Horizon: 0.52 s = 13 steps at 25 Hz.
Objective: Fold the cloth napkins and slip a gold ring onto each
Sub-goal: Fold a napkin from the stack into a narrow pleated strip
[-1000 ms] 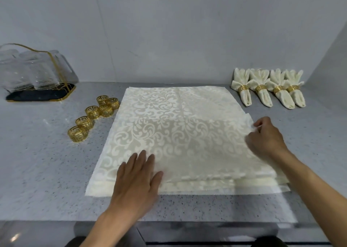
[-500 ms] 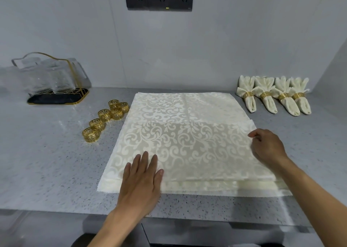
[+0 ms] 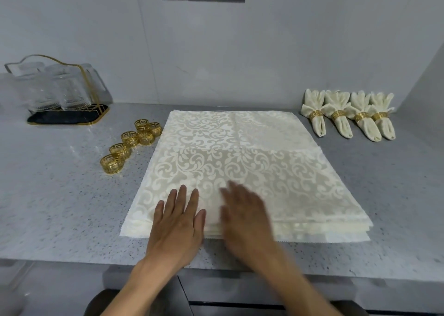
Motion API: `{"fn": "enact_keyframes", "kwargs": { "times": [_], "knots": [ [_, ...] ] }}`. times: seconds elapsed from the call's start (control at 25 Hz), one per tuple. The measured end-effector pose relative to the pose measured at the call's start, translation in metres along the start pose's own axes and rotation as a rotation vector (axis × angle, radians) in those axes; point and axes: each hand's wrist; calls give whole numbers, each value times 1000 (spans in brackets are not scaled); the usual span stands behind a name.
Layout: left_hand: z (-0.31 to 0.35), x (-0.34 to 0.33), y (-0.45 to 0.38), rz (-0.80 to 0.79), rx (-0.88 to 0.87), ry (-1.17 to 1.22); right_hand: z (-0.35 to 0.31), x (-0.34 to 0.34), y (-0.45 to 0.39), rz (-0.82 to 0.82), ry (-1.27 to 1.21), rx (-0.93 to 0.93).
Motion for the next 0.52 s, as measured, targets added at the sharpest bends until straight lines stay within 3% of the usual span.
{"fn": "enact_keyframes", "kwargs": {
  "times": [0.08, 0.12, 0.32, 0.4, 0.52],
  "knots": [
    [0, 1, 1, -10, 16, -7, -20, -13, 19, -284, 43, -21],
    [0, 2, 1, -20, 21, -8, 1, -9, 19, -300, 68, -74],
    [-2, 2, 0, -39, 12, 6, 162, 37, 37, -159, 243, -499],
    [-2, 0, 1, -39, 20, 19, 175, 47, 38, -197, 253, -560],
    [0, 2, 4, 15, 8, 98, 135, 43, 29, 80, 244, -429]
  ]
}}
Point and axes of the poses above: each hand's wrist, its own y-axis away from the middle knuckle, its own x-axis out of the back of the hand, z = x × y, and after that the axes turned 11 degrees about -x, right-handed
